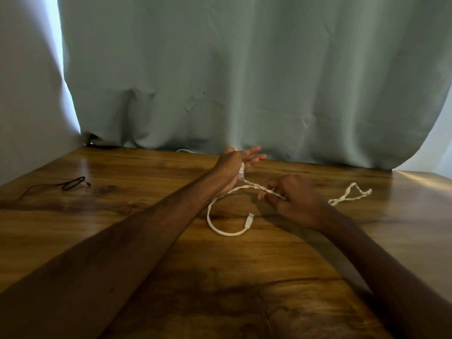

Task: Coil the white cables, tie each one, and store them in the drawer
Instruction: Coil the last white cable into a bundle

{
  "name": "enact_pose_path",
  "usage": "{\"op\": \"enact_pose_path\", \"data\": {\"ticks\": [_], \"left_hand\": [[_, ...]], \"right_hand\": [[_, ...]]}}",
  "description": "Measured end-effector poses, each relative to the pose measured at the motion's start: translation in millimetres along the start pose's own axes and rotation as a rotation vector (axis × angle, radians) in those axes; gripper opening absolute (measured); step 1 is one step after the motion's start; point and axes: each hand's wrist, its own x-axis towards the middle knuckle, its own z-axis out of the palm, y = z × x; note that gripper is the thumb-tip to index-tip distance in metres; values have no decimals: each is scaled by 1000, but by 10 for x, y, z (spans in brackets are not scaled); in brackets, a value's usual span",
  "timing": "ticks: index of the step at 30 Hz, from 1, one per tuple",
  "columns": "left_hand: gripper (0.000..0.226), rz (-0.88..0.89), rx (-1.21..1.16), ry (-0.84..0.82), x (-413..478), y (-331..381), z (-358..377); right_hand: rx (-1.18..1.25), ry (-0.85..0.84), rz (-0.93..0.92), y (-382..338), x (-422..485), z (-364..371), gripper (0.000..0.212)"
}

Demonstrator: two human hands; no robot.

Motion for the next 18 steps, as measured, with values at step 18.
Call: {"op": "enact_pose_path", "data": {"ticks": [18], "left_hand": [[56, 140, 569, -293, -243, -65, 109]], "right_hand": [[-35, 600, -148, 228, 3, -162, 19]]}}
